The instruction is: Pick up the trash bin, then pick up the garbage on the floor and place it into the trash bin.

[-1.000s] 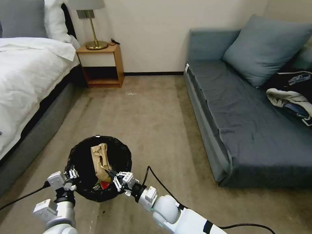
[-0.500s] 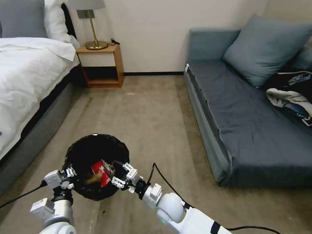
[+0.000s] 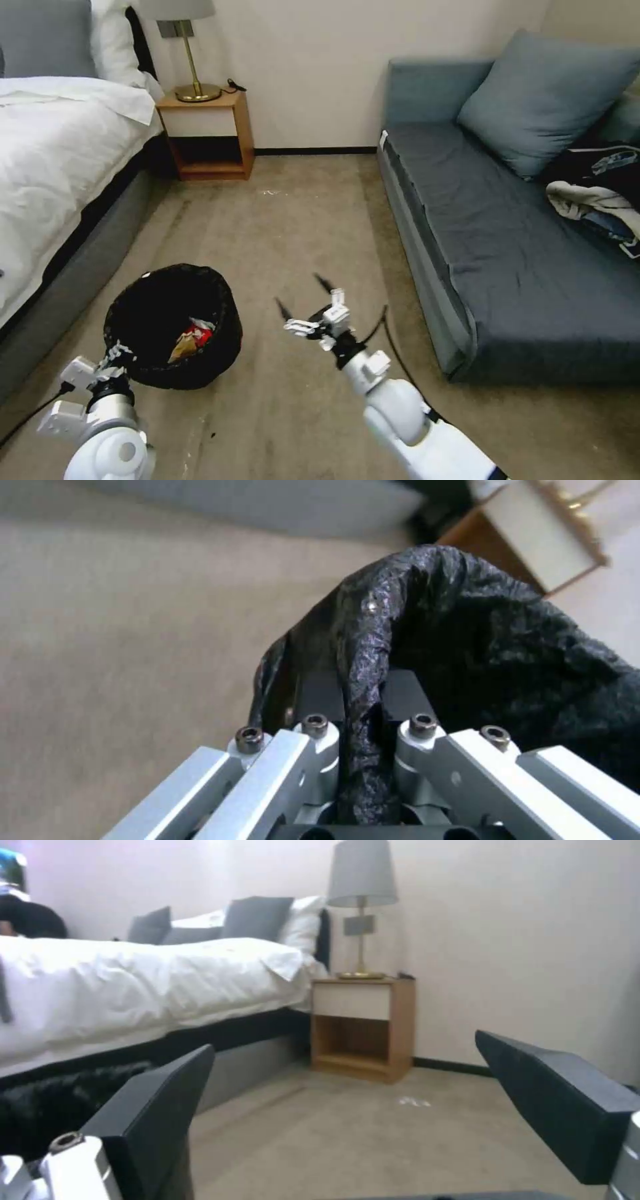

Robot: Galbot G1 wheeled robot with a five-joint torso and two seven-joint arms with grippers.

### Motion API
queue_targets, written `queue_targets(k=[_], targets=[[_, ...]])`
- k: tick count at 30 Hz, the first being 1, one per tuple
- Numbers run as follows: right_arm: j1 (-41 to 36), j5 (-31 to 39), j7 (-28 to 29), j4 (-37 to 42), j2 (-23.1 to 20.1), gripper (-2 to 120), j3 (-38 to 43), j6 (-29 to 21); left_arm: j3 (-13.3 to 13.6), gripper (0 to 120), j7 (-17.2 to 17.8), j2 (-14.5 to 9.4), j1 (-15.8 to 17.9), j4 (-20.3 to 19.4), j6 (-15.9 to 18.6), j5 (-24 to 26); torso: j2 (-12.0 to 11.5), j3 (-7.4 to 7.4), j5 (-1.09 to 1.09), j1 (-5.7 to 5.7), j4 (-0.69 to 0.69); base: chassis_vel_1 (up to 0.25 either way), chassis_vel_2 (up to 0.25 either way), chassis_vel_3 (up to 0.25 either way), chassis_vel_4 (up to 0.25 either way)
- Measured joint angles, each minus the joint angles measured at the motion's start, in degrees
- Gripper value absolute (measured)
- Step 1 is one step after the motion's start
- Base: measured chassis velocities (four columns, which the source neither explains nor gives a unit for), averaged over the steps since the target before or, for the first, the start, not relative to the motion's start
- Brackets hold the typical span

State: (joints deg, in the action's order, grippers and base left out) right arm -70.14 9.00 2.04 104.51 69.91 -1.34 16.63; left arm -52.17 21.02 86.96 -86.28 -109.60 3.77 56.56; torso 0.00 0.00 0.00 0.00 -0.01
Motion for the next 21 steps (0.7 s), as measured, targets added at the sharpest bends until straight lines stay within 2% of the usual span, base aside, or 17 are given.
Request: queue_targets(k=[4,9,12,15,16,17,18,19,20,21], targets=[[-3.4,-0.3,0.3,1.7,-0.9,100,2.2,0.3,0.0,7,0.5,-0.1,0.9,2.7,0.0,1.7,0.0,0.0,0.0,0.0,0.01,0.0,0.0,0.0,0.0],[-4.6,-3.3,0.5,1.8,-0.9,100,3.8,1.3,0.6,7,0.4,-0.2,1.8,5.8,-0.1,0.8,0.0,0.0,0.0,0.0,0.01,0.0,0.0,0.0,0.0],[-4.5,-4.4,0.3,1.8,-0.9,100,4.1,1.6,1.0,15,-0.1,-0.4,1.7,6.3,-0.3,-1.2,0.0,0.0,0.04,0.0,0.01,0.0,0.0,0.0,0.0],[-3.9,-5.3,0.4,1.5,-0.8,100,4.3,1.5,1.4,30,-0.9,-0.5,1.0,5.7,-1.1,-3.8,0.0,0.0,-0.03,0.0,0.02,0.0,0.0,0.0,0.0],[-3.9,-5.3,0.4,1.5,-0.8,100,4.3,1.5,1.4,30,-0.9,-0.5,1.0,5.7,-1.1,-3.8,0.0,0.0,-0.03,0.0,0.02,0.0,0.0,0.0,0.0],[-3.7,-5.9,0.4,1.2,-0.7,100,4.7,1.7,1.5,34,-1.3,-0.6,0.7,5.2,-1.9,-4.9,0.0,0.0,-0.02,0.0,0.01,0.0,0.0,0.0,0.0],[-3.6,-6.6,0.9,0.6,-0.6,100,5.2,1.8,1.6,40,-2.4,-0.7,0.2,4.2,-4.2,-7.7,0.0,0.0,0.01,0.0,0.02,0.0,0.0,0.0,0.0],[-3.7,-6.7,1.6,0.5,-0.6,100,5.5,1.7,1.8,43,-3.5,-0.8,-0.2,3.3,-5.9,-9.9,0.0,0.0,0.01,0.0,0.01,0.0,0.0,0.0,0.0],[-3.7,-6.7,1.6,0.5,-0.6,100,5.5,1.7,1.8,43,-3.5,-0.8,-0.2,3.3,-5.9,-9.9,0.0,0.0,0.01,0.0,0.01,0.0,0.0,0.0,0.0],[-3.8,-6.7,2.7,0.4,-0.6,100,5.7,1.7,2.0,48,-4.9,-0.8,-0.6,2.3,-7.9,-12.2,0.0,0.0,0.0,0.0,0.02,0.0,0.0,0.0,0.0]])
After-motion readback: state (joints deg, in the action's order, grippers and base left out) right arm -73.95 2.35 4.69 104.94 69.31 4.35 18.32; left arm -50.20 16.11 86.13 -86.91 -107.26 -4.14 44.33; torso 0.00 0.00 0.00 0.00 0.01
